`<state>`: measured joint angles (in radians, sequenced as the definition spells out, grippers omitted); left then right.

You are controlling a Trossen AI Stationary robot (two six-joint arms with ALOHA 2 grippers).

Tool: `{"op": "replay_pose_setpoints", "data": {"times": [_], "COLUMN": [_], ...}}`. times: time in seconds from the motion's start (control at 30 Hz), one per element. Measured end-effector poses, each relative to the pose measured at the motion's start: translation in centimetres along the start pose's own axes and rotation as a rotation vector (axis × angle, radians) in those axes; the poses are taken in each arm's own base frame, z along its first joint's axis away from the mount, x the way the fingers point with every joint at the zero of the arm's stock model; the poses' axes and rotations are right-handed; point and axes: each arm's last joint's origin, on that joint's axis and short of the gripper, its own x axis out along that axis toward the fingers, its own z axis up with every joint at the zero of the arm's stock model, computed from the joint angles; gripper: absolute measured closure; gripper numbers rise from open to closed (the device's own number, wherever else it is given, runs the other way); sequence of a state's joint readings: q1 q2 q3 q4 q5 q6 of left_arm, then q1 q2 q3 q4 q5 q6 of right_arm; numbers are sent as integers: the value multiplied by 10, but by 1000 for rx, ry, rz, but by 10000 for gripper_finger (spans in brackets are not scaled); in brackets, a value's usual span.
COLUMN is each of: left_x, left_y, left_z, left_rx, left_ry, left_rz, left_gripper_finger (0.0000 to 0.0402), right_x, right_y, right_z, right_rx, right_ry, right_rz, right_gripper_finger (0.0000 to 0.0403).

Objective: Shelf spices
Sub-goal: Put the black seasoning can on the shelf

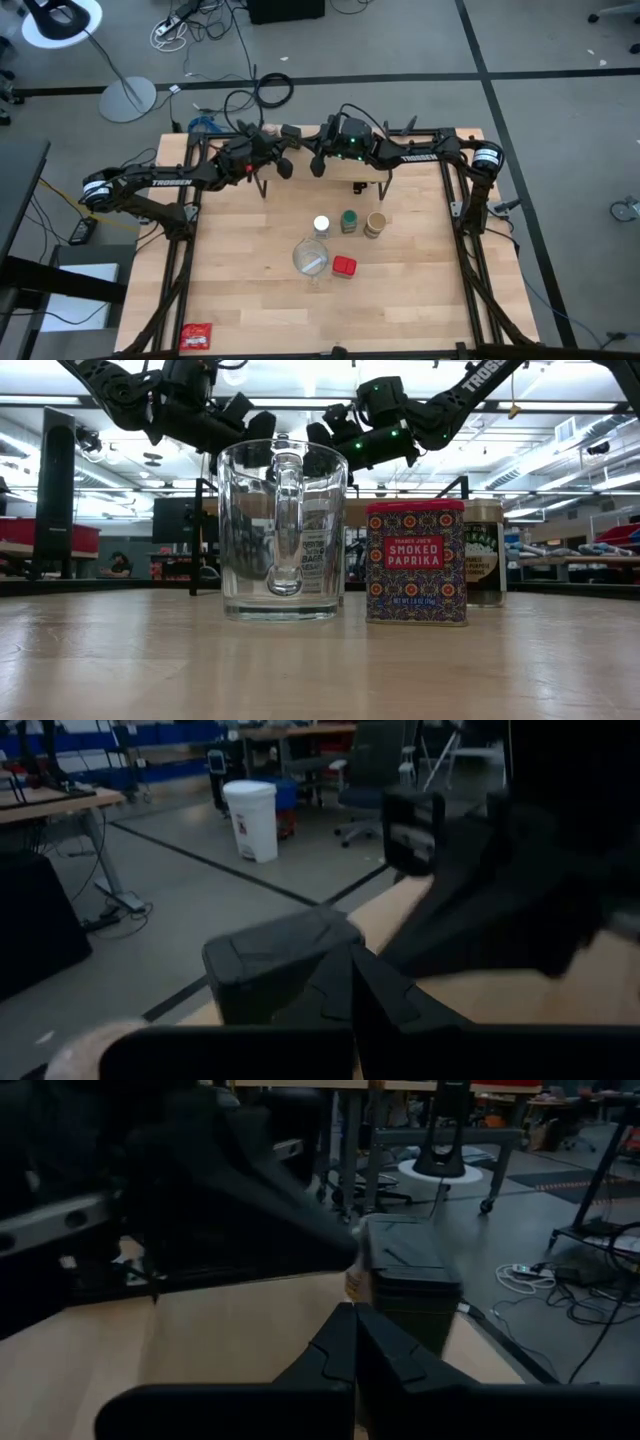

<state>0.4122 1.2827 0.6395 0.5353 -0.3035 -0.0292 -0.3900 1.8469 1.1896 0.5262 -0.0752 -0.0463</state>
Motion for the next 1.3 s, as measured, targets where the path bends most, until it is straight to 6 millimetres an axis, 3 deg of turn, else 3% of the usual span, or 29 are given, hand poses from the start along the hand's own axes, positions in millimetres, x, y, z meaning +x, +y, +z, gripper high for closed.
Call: {"op": "replay_pose_setpoints", "data": {"times": [0.3, 0.43, 0.6, 0.7, 1.1, 1.3], "left_x": [-1, -2, -1, -2, -42, -53], "left_y": [-1, -1, -1, -1, 18, 21], "left_z": [6, 7, 6, 6, 42, 48], "left_rx": [-17, -20, -15, -15, 3, -3], "left_ry": [-55, -61, -47, -45, -127, -144], "left_rz": [-33, -38, -52, -49, 85, 85], "left_gripper_finger": [401, 401, 401, 401, 401, 401], "right_x": [2, 6, 10, 10, 8, 24], "right_y": [9, 12, 16, 16, 30, 24], "right_z": [9, 33, 79, 89, 32, 6], "right_rx": [-16, -22, -90, -103, -82, -58], "right_ry": [-45, -99, -145, -118, -46, 3], "right_rz": [33, 73, 103, 117, 106, 86], "right_gripper_finger": [403, 403, 403, 403, 403, 403]}}
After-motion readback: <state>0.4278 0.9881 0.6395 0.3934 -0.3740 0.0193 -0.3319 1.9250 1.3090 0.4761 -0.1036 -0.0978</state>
